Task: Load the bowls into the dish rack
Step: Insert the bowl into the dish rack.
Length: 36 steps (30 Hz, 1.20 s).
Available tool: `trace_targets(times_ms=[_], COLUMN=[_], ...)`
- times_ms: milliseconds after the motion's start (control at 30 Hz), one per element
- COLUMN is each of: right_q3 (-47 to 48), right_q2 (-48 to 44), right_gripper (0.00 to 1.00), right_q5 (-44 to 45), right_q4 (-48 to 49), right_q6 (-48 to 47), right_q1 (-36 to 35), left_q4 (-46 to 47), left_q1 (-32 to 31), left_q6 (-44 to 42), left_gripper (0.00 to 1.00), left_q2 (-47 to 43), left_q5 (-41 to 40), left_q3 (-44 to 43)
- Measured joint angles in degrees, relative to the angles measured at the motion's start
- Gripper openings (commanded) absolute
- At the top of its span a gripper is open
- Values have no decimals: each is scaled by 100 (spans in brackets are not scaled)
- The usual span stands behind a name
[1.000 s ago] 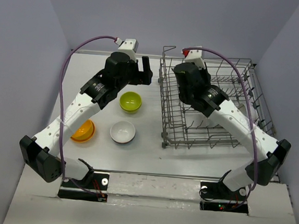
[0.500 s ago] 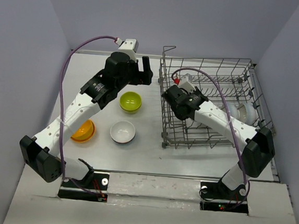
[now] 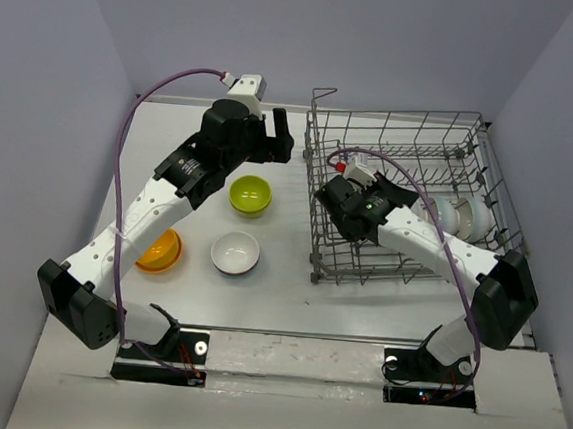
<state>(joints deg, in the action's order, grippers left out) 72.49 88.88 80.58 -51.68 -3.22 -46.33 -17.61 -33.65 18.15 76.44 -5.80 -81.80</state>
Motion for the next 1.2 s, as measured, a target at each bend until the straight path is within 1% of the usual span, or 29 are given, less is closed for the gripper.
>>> trace_targets(times_ms=[267,467,667,1200], right_q3=[-98,-96,-96,72], right_q2=[46,343,457,660], right_gripper=[1,1,1,1], right_q5=[118,437,564,424], right_q4=[520,737,844,933], right_q6=[-605,-925,-1040,-1058], right_q1=[11,-24,-26,-26], left_q4=[0,2,2,0], left_q1=[0,0,0,0], left_q6=[2,2,2,33], left_gripper=[99,99,99,99], left_q2=[0,0,0,-2], left_q5=[33,39,63,83], left_q3=[0,0,0,2])
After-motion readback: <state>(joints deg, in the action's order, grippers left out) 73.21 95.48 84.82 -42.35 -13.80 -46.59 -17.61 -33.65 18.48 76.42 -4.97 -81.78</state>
